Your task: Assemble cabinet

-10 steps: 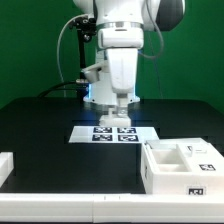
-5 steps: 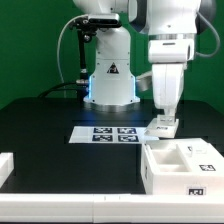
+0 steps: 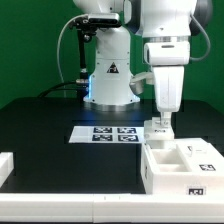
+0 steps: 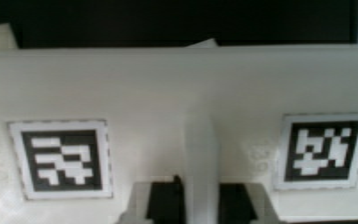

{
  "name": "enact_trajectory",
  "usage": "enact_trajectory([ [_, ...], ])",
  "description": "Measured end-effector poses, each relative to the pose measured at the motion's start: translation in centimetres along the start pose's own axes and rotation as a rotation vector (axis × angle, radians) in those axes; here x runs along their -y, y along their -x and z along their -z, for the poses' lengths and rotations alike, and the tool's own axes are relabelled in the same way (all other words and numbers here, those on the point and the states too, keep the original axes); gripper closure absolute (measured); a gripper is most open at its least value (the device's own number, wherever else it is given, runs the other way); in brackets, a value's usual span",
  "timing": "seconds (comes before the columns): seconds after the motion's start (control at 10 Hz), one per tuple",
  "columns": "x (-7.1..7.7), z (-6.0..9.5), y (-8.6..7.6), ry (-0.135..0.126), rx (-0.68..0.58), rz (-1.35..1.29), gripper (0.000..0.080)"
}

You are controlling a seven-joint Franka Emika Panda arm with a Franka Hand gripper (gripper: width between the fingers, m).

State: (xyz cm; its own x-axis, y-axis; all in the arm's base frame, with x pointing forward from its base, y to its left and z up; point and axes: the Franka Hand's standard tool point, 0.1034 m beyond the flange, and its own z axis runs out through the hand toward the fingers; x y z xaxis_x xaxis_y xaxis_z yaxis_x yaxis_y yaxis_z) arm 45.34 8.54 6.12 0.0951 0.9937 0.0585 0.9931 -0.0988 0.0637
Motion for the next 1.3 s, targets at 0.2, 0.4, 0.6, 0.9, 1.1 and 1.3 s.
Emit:
enact_trajectory([
  [0.2, -0.6, -0.2, 1.8, 0.027, -0.018, 0.065, 0.0735],
  [0.4, -0.8, -0.4, 3.1, 0.022, -0.030, 0.028, 0.0735],
  [0.6, -1.1, 0.0, 2.1, -0.024, -0.009, -0.024, 0.0735],
  [0.9, -1.8, 0.3, 0.8, -0.042, 0.004, -0.041, 0.0735],
  [1.1, -1.8, 0.2, 1.1, -0.045, 0.005, -0.047, 0.0735],
  [1.3, -1.8, 0.2, 1.1, -0.074, 0.015, -0.018, 0.0735],
])
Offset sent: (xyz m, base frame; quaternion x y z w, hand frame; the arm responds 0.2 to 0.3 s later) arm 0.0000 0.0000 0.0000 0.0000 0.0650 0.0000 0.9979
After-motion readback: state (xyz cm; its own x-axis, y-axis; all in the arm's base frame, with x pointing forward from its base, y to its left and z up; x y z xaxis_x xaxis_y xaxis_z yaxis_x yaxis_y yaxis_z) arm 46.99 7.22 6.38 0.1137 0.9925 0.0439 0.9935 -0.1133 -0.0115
